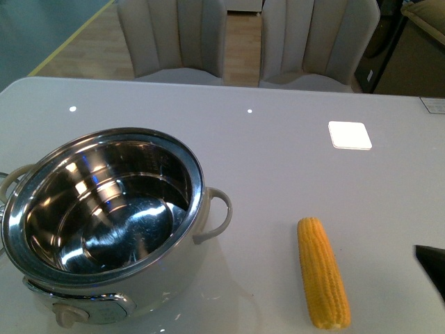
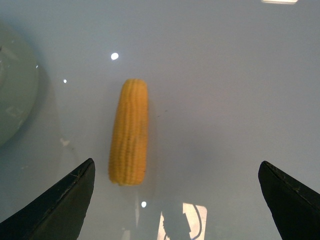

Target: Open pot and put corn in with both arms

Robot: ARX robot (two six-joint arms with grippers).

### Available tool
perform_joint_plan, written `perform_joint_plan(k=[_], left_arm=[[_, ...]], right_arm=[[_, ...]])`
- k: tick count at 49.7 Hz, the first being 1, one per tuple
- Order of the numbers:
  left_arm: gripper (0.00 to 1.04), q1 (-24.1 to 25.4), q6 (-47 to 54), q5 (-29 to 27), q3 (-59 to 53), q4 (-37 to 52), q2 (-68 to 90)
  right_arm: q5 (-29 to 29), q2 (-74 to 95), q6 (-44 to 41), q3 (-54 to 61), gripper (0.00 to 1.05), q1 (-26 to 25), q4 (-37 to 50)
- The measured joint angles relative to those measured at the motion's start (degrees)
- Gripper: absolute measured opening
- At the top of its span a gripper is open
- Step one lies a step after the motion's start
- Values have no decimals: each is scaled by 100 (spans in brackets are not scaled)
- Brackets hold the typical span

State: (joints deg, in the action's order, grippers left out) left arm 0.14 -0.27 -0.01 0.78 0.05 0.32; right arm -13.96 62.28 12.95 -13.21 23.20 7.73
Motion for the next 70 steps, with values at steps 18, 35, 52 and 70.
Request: perform_joint_plan(k=[18,35,52,70], left_arm=[[98,0,0,0,0,0,0],[98,0,0,0,0,0,0],[98,0,0,0,0,0,0],[98,0,0,0,0,0,0]], right_arm=[[118,3287,389,-822,96,472,1005],[457,4975,380,-1298,96,544,1582],[695,5805,-13,-1958,96,415,1467],[839,6325,83,-2406,96,317,1325]])
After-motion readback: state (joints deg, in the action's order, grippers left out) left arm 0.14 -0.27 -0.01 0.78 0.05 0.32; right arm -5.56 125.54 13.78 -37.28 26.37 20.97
